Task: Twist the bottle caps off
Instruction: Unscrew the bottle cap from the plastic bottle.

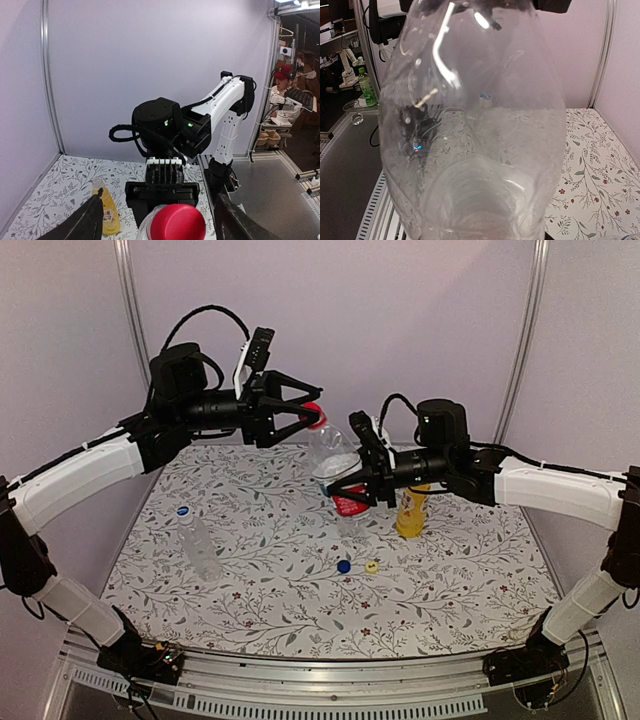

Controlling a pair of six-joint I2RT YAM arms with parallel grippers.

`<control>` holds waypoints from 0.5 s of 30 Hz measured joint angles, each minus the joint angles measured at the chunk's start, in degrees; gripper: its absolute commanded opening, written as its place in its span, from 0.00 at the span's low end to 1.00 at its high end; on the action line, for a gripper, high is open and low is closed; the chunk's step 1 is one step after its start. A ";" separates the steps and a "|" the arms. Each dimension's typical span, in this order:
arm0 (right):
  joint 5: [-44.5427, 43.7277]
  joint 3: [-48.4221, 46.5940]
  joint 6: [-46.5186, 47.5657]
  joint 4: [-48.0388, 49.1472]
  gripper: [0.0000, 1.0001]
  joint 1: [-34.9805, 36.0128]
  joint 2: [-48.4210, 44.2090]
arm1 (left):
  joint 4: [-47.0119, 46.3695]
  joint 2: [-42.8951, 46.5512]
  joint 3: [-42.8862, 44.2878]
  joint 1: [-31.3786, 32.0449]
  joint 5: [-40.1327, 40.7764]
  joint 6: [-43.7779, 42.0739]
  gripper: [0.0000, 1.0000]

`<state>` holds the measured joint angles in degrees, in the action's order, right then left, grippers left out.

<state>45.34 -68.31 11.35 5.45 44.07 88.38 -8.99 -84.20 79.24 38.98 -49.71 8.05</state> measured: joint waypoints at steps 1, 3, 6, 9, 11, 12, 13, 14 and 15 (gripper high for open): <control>0.02 0.00 -0.04 -0.04 0.35 0.00 0.09 | 0.11 0.33 -0.24 0.02 0.79 -0.59 0.74; 0.07 0.00 -0.07 -0.17 0.35 -0.02 0.24 | 0.42 1.03 -0.59 0.02 1.88 -1.53 0.74; 0.20 0.00 -0.15 -0.35 0.35 -0.02 0.52 | 0.46 2.14 -0.92 0.28 3.10 -2.73 0.74; 0.28 -0.02 -0.22 -0.63 0.35 -0.20 0.85 | 0.59 2.95 -0.98 0.52 3.67 -3.87 0.74; 0.28 -0.15 -0.22 -0.92 0.35 -0.28 1.01 | 0.83 3.15 -0.98 0.72 3.82 -4.70 0.74; 0.26 -0.31 -0.22 -1.18 0.35 -0.31 1.07 | 1.01 3.15 -0.98 0.94 3.93 -5.16 0.74; 0.28 -0.42 -0.22 -1.25 0.35 -0.33 1.07 | 1.29 3.15 -0.98 1.14 4.02 -5.57 0.74; 0.28 -0.55 -0.24 -1.31 0.35 -0.33 1.07 | 1.66 3.15 -1.01 1.42 4.17 -6.25 0.74; 0.28 -0.66 -0.24 -1.31 0.35 -0.33 1.07 | 2.10 3.15 -1.03 1.70 4.37 -6.95 0.74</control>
<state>45.63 -68.97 11.11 4.14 43.75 89.45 -6.90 -81.06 78.22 40.69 -45.34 1.10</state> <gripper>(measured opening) 0.356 0.742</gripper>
